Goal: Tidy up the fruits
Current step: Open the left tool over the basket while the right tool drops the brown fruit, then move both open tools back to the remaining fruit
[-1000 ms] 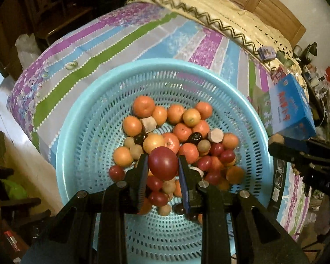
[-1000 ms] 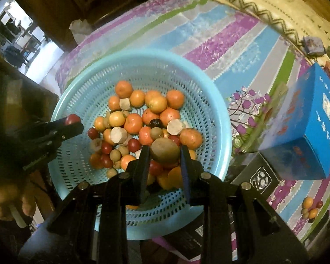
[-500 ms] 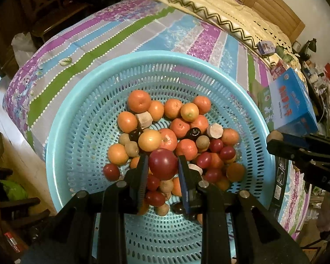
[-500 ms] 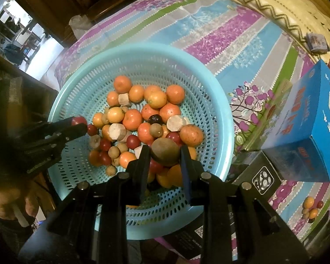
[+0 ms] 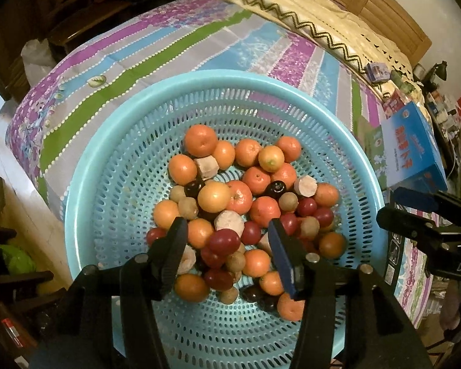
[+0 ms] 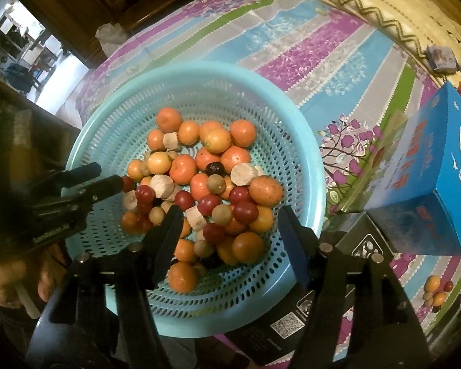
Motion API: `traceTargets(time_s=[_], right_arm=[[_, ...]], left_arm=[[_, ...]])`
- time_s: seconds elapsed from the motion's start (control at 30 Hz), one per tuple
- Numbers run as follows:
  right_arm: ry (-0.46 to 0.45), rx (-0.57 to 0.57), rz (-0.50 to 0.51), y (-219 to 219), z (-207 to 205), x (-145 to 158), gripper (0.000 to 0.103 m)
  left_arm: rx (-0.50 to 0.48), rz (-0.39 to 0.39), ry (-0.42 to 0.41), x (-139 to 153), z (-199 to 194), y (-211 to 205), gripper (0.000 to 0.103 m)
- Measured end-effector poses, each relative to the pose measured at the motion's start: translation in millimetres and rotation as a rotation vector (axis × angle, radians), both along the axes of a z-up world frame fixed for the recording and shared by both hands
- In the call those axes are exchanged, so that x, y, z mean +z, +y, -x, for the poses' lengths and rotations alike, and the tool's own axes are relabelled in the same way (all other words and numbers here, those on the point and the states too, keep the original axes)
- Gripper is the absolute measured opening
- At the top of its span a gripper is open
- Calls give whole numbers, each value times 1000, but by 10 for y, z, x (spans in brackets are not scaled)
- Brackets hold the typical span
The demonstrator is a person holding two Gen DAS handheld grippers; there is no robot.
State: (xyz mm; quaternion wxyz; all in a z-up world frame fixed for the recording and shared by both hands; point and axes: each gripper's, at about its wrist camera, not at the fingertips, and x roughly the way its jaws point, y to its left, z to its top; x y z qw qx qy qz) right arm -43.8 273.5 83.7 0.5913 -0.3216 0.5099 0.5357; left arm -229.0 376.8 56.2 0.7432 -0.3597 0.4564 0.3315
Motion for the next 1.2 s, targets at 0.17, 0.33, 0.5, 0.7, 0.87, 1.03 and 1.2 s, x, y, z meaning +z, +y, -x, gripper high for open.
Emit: traceTargets(time_s=[0.17, 0.33, 0.5, 0.7, 0.87, 1.03, 1.2], right_arm=[[12, 2, -1, -6, -22, 1, 65], [21, -2, -25, -33, -40, 23, 65], [-164, -5, -216, -344, 76, 244, 79], [-379, -70, -403, -1032, 250, 310, 88], [-622, -124, -573, -1715, 481, 395, 93], [-722, -187, -675, -2270, 578, 384, 103], [-691, -272, -638, -2625, 417, 234, 103]], left_arm=[[-6, 2, 0, -13, -31, -20, 56], [-2, -9, -6, 12, -41, -20, 57], [25, -109, -51, 82, -17, -89, 80], [21, -144, -95, 17, -86, -227, 81], [9, -145, -120, 16, -185, -385, 81], [-37, -210, -181, 218, -344, -667, 81], [-89, -272, -294, 486, -533, -1034, 81]])
